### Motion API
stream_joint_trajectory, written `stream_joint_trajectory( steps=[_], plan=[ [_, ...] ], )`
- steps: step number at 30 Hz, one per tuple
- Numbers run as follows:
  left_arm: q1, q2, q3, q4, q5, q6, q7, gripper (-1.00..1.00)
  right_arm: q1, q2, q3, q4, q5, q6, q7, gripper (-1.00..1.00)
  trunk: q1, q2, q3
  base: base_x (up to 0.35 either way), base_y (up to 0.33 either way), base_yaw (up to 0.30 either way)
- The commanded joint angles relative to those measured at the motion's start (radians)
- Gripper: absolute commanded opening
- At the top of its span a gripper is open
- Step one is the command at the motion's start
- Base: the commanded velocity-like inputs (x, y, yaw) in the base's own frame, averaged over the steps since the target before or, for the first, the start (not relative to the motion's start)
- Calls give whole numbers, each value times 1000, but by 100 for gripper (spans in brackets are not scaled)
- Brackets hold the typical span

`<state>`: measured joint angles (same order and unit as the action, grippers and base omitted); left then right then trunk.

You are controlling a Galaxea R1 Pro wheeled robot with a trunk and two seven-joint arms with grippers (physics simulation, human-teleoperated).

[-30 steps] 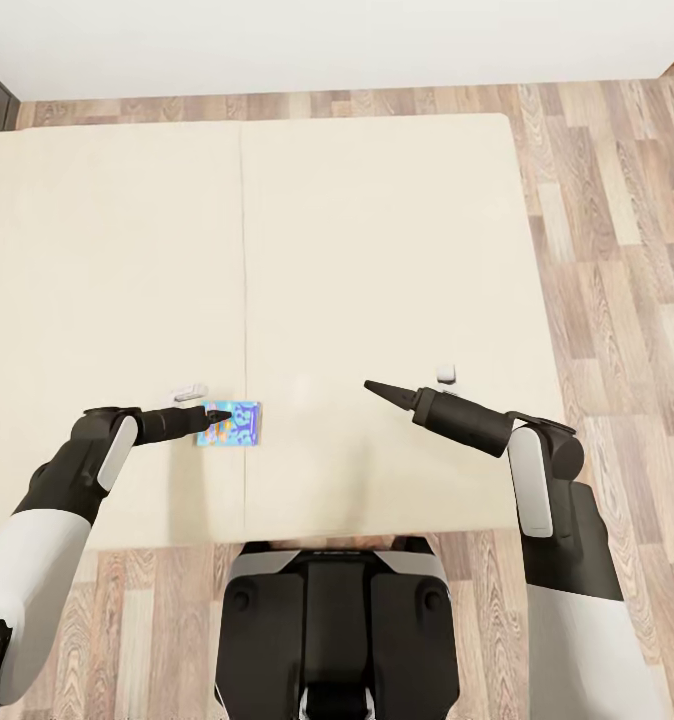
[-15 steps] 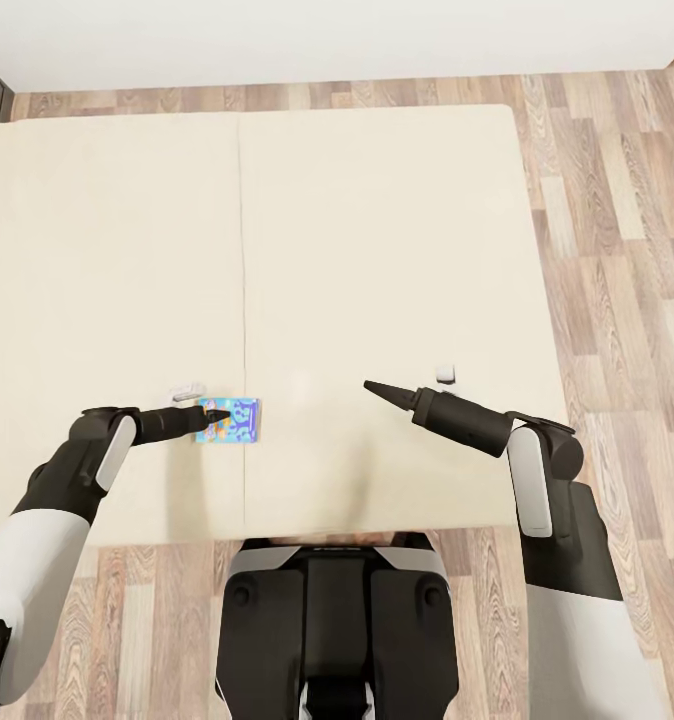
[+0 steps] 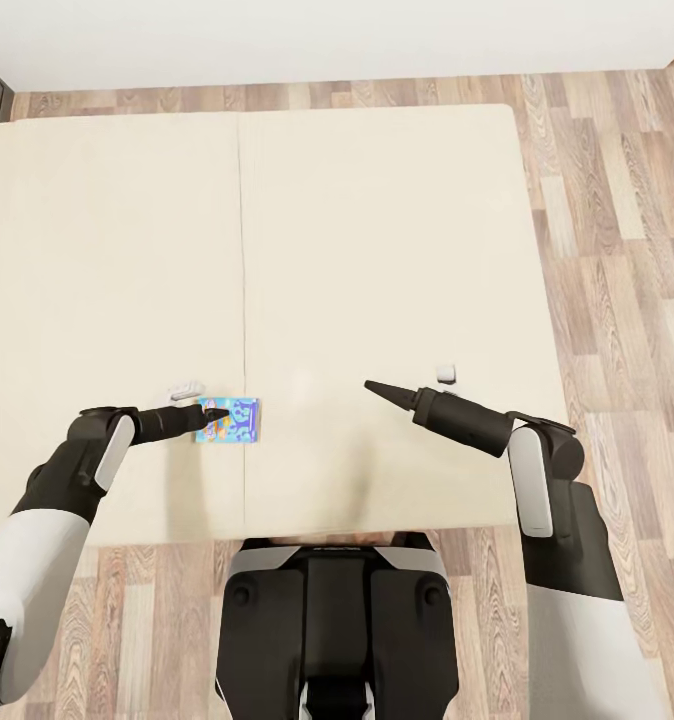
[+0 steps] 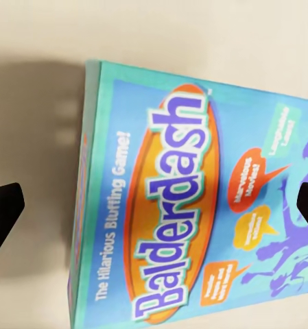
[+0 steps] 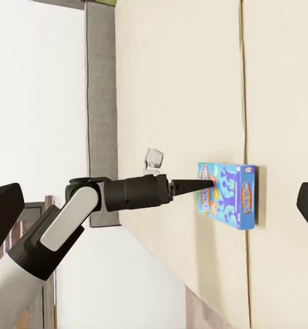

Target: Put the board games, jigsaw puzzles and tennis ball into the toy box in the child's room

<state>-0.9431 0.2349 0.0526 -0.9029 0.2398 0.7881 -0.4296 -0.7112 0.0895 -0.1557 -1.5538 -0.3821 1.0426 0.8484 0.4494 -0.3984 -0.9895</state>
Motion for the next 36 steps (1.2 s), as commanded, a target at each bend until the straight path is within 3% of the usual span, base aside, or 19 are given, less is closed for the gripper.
stream_joint_trajectory(
  steps=[1,36],
  plan=[
    [0,0,2,0,1,5,-3,100,-1,1,-3,0,6,4,8,100,1,-2,-1,0,0,0],
    [0,-2,3,0,1,-4,-3,100,-4,1,-5,0,6,-4,9,100,1,-2,-1,0,-106,0]
  ],
)
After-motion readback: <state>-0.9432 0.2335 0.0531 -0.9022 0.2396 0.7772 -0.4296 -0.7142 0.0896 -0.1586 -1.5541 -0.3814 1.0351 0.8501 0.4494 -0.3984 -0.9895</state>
